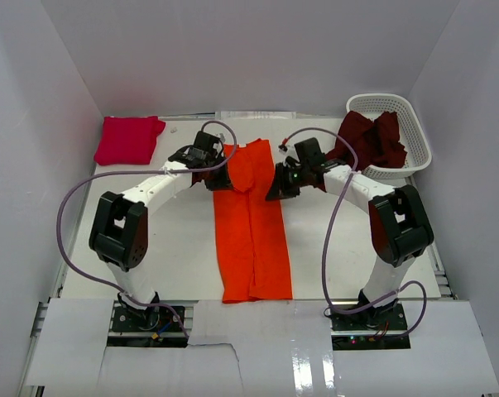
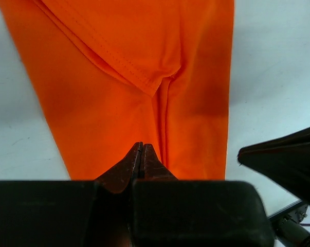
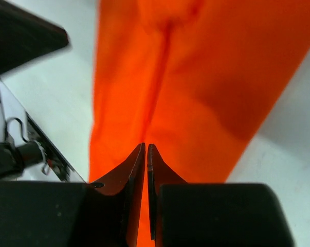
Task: Fold and stack the t-shirts
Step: Rotate the tshirt 90 degrees
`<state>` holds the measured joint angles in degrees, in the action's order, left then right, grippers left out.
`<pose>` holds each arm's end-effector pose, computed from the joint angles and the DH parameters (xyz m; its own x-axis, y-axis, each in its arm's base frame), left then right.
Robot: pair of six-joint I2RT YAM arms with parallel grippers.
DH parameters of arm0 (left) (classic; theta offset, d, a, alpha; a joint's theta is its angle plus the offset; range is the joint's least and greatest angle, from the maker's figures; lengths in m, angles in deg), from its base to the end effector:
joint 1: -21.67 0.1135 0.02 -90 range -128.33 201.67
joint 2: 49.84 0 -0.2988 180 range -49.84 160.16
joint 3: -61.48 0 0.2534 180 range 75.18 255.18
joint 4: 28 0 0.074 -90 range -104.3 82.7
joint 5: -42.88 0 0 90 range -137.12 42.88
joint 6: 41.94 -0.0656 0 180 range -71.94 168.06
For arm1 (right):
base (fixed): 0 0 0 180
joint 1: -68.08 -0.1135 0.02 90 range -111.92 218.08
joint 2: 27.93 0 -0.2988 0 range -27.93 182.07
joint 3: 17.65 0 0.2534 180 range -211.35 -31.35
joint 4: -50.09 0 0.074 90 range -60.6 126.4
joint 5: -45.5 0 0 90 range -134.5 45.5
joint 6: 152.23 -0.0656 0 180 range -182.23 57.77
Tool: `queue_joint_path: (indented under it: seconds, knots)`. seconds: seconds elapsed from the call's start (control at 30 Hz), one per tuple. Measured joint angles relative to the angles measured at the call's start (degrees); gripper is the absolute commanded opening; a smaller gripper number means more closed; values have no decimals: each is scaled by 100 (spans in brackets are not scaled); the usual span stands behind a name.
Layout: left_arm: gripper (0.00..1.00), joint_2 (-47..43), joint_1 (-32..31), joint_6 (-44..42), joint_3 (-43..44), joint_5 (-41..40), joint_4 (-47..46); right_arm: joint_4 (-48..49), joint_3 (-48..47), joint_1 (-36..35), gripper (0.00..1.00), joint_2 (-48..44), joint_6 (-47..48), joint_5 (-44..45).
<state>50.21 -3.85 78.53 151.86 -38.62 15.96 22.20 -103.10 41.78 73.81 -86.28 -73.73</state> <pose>0.3607 -0.1829 0.2533 -0.8825 -0.1344 -0.4507 0.0670 0.9126 -0.4033 0.3607 0.2140 0.2435 -0.8561 -0.0264 -0.5162 -0.3852 0.6986 0.6030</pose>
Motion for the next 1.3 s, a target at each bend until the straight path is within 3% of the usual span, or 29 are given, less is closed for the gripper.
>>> queue_joint_path:
  seconds: [0.2,0.4,0.8,1.3]
  knots:
    - [8,203,-118,20,-579,162,-249,-289,817,-157,9,44,101,223]
    - [7,203,-210,-4,-1145,138,-407,-219,863,-203,9,68,188,271]
    - [6,439,-205,-26,-1318,57,-723,-74,765,-269,8,741,203,247]
    - [6,1749,-92,-61,422,153,-579,-68,114,-219,8,1211,199,251]
